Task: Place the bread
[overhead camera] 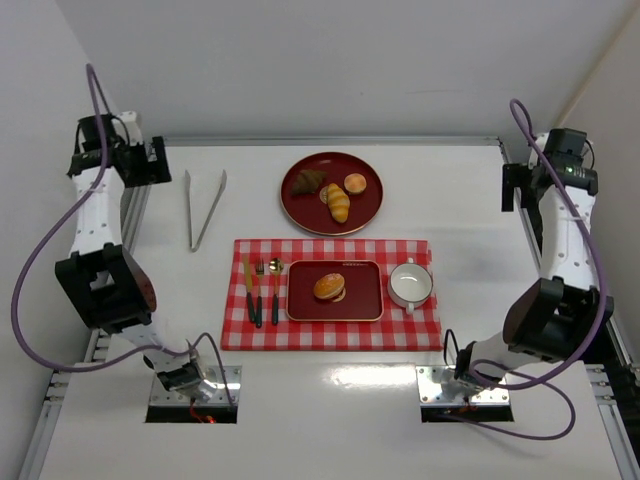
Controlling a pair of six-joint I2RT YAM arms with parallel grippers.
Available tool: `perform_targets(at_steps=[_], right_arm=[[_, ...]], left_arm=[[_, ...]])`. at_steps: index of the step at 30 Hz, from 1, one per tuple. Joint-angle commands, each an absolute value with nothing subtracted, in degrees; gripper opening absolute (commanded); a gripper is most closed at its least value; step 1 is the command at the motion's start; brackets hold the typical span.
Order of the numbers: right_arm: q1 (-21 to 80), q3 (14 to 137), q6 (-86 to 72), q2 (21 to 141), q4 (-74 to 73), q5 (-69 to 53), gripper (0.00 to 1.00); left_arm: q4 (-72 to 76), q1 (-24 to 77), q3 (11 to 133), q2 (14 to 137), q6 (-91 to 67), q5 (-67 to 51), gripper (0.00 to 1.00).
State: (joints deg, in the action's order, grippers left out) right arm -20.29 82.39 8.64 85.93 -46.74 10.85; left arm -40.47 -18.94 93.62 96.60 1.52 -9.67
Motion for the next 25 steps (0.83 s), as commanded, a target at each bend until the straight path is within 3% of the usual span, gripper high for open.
perform_targets(at_steps=[1,5,25], right_arm=[[-21.4,83.3,6.3,82.8,-44.7,11.9,0.99],[-22.0,83.3,6.3,82.3,-44.7,11.9,0.99],[-23.0,83.3,5.8,81.7,-45.3,9.6,0.99]], left_arm=[[-41.5,-23.0,89.5,93.9,3.2,-12.9,1.00],[-41.5,-28.0,86.4,91.1,5.6,-15.6,1.00],[-42.0,-28.6,85.3,90.6,7.5,-16.2,1.00]])
